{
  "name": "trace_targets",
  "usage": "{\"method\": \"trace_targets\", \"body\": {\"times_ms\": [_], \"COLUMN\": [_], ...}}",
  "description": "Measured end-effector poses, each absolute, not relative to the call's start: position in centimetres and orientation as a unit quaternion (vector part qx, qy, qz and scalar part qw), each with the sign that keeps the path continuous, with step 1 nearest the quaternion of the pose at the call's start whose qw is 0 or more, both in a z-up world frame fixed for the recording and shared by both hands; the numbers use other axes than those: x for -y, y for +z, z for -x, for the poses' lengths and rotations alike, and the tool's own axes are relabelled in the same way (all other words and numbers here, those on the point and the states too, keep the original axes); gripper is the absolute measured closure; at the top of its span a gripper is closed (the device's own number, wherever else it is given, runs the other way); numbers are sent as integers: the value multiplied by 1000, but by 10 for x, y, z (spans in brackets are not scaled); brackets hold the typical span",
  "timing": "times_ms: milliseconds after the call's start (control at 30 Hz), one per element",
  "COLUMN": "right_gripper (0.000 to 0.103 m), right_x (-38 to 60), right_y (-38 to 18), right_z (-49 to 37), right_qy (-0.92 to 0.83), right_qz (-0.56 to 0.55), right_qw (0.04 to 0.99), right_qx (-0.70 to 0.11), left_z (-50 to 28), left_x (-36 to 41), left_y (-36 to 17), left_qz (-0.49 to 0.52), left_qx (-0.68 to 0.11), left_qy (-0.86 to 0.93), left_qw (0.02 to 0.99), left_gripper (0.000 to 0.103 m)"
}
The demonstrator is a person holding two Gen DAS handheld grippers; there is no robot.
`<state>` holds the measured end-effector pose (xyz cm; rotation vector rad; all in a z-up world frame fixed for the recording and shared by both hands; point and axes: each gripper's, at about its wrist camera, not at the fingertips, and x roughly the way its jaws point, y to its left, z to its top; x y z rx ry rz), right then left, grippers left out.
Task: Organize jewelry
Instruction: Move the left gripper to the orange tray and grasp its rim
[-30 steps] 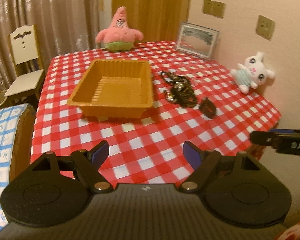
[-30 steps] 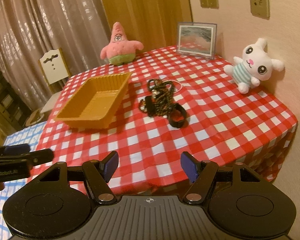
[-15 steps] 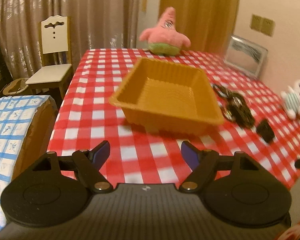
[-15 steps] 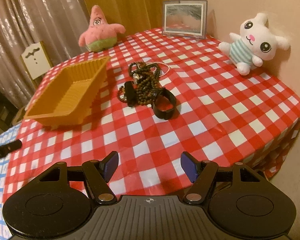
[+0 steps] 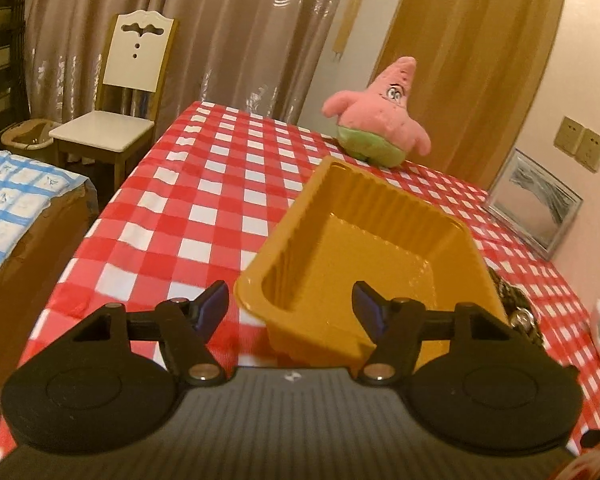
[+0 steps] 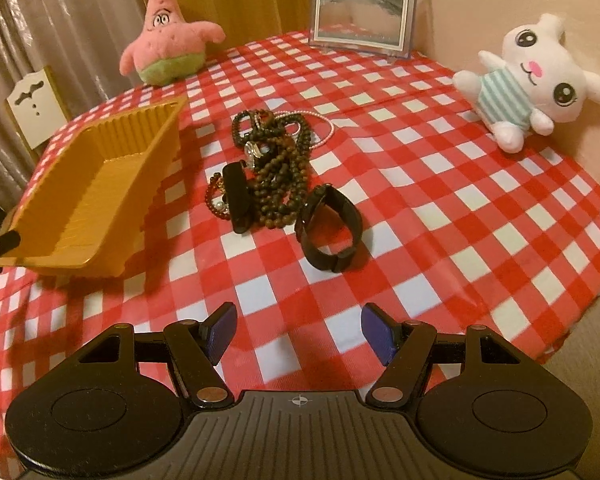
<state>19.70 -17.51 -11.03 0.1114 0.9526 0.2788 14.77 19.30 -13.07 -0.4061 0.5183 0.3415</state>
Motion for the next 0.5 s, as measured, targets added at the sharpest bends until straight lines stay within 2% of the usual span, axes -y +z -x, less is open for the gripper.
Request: {"method": "trace_targets", "body": {"times_ms": [67, 200, 267, 400, 467, 500], "right_gripper": [34, 34, 34, 34, 34, 34], "right_x": [170, 162, 159, 158, 159, 159], "right_y": [-114, -120, -124, -130, -132, -132], "right_z": [-203, -212, -216, -224, -227, -228], "right_qy": [133, 132, 130, 122, 119, 118], "right_qz": [-51, -47, -44, -44, -44, -44], "right_qw": [876, 871, 869, 865, 864, 864], "right_qx": [-461, -471, -476, -484, -487, -488], "left_z": [-159, -174, -180, -189, -192, -194], "left_x": [-198, -202, -204, -203, -204, -203], "left_y": [-138, -149, -153, -160, -162, -163], "left_qz": [202, 196, 195, 189, 186, 185], "left_qx": [-255, -257, -258, -264, -266, -266], "left_qy": [168, 169, 164, 159, 153, 146], "left_qw": [931, 931, 932, 932, 933, 935], "left_gripper": [51, 59, 67, 69, 86, 91]}}
